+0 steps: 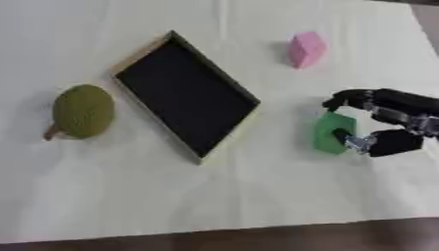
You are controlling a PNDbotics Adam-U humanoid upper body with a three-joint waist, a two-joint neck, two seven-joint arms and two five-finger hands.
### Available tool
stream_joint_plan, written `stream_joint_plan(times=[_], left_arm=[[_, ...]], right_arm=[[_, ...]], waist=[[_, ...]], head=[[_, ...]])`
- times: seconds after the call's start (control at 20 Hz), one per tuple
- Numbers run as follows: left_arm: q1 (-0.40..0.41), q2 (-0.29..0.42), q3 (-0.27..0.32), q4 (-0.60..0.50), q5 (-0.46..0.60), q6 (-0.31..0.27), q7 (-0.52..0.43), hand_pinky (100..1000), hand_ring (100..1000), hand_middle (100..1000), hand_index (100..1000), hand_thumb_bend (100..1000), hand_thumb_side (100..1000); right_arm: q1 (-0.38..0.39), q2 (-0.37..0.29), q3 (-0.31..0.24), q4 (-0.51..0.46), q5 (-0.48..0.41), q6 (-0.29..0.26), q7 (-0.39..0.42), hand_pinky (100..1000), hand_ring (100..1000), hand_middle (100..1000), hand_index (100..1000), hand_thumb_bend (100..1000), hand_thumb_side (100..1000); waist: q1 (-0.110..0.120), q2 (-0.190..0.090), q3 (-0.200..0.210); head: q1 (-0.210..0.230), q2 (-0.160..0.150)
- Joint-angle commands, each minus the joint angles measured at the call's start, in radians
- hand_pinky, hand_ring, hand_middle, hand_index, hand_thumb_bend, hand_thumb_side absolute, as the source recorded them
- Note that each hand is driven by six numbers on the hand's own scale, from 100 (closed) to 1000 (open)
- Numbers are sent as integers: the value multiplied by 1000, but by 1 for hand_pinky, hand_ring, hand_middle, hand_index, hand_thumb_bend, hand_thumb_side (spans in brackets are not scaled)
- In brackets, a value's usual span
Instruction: Pick up objects on the table and place them in the box.
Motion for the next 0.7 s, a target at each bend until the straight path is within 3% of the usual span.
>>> stream_joint_plan(times=[0.05, 0.7], left_arm=[[-10, 14, 5, -17, 4, 1, -3, 688, 786, 786, 811, 100, 650], [-5, 17, 7, -17, 1, 7, -7, 688, 787, 788, 811, 100, 654]], right_arm=[[-2, -24, -20, -6, -15, 5, -14, 1000, 1000, 796, 960, 100, 700], [29, -48, -55, -124, -153, 53, -5, 1000, 1000, 782, 959, 100, 749]], waist=[[4, -15, -3], [2, -19, -11]], head=[[3, 0], [8, 6]])
